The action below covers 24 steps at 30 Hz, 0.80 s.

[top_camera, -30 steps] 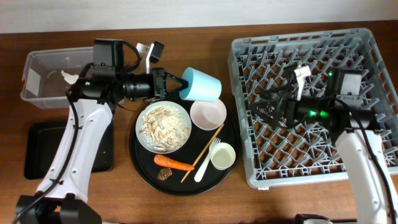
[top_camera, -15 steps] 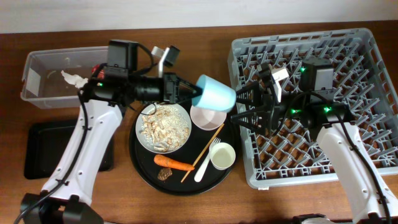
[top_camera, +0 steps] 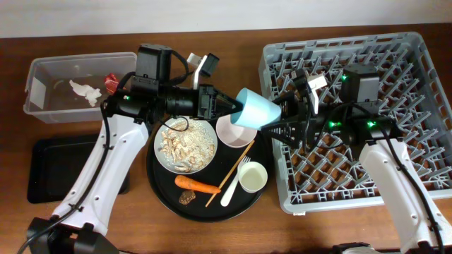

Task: Sort waste into correct bins and load items into the dishwasher rack
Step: 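Hand the blue cup from the left gripper to the right gripper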

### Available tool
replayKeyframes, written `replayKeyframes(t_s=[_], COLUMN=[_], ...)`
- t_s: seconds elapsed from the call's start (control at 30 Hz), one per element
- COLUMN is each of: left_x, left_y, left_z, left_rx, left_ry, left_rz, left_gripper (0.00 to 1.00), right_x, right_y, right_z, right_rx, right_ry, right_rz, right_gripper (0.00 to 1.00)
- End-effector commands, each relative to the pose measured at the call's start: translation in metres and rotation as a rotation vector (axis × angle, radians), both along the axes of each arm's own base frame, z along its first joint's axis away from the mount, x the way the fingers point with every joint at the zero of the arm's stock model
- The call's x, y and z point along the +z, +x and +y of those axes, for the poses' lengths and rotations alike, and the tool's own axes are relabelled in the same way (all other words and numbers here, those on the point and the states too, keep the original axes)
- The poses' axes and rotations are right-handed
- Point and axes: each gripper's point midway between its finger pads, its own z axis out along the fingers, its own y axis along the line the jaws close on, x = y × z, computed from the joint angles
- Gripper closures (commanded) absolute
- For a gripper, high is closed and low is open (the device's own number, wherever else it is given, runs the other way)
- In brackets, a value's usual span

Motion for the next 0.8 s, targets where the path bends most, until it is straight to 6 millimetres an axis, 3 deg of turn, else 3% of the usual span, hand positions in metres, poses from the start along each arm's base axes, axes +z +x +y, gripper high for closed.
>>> replayKeyframes(t_s=[0.0,0.27,0.57,0.67,0.77], left_x=[0.0013,-0.0014,-0.0031,-0.0037,-0.0069], left_y=[-0.0066,-0.0044,-0.0018,-0.001,0.0023], left_z=[-0.0063,-0.0065,-0.0061,-0.0059,-0.0048], left_rx=[-0.03,-0.013,0.0,0.004,0.023], left_ry=[-0.015,0.001,0.012,0.016,0.035], left_rz=[0.019,0.026,0.019,0.017,0.011], left_gripper=[1.0,1.0,1.0,0.99,0.84], right_x=[0.0102,0.0171,0.017,0.017,0.017], right_y=[-0.0012,-0.0043,-0.0043,-0.0042,-0.0042], right_z=[0.0036,0.0039,0.0039,0.0038,0.0038], right_rx=[0.03,0.061,0.06,0.06,0.059], right_ry=[0.017,0.041,0.04,0.04,0.04], right_rz=[-0.052,-0.096,-0.095,-0.095,-0.094], right_gripper=[0.19,0.19,0.38,0.39,0.41])
